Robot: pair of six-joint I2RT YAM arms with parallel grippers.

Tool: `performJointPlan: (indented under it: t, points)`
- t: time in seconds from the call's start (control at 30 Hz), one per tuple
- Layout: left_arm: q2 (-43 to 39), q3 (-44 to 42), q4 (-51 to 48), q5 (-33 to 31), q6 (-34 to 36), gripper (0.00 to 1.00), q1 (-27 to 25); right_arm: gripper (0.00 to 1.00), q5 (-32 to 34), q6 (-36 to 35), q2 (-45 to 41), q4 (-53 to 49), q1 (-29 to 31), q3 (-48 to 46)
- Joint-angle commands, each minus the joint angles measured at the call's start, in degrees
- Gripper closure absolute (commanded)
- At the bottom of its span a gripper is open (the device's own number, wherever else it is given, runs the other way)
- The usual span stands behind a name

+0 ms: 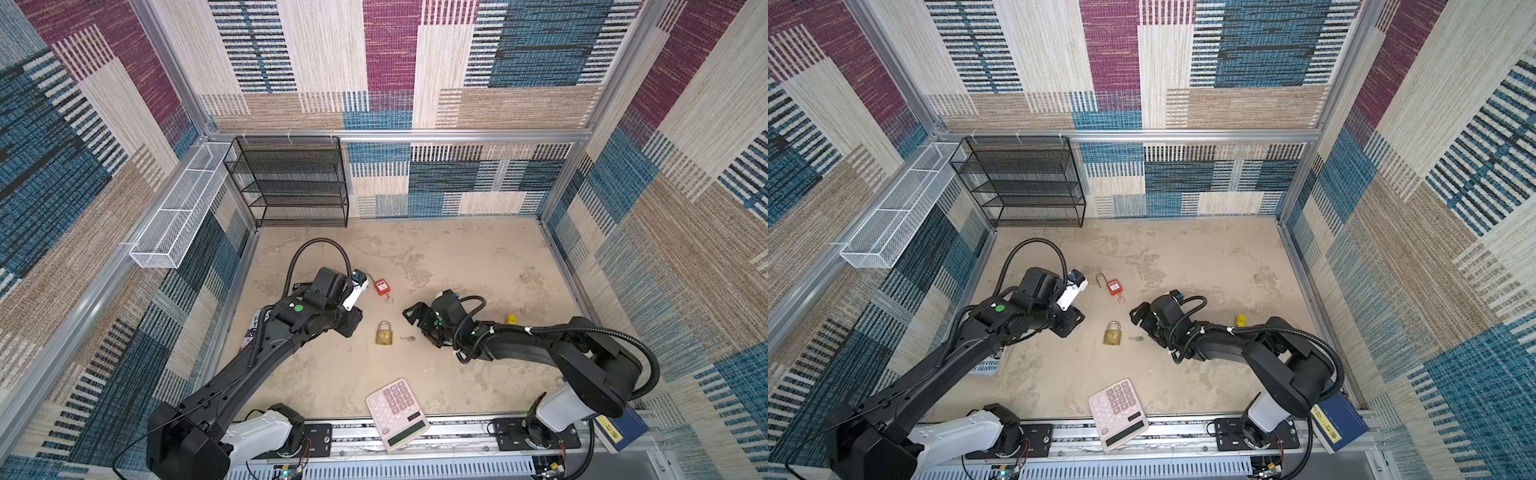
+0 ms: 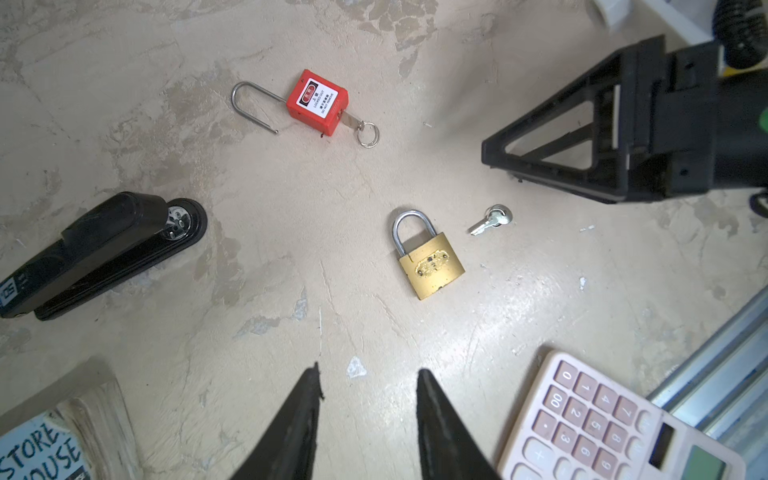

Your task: Lock with the key

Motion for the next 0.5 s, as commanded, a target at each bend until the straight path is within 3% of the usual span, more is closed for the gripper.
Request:
performJointPlan:
  t: [0.0, 0.47]
  points:
    - [-0.45, 0.29, -0.59, -0.89, -0.26, 0.6, 0.03, 0.05, -5.42, -4.09, 2.07, 3.08, -0.31, 2.07]
    - [-0.47, -0.46, -0.6, -0.64, -0.76, 0.6, 0.08, 0.05, -13.61, -2.66, 3.41, 5.99, -0.31, 0.56]
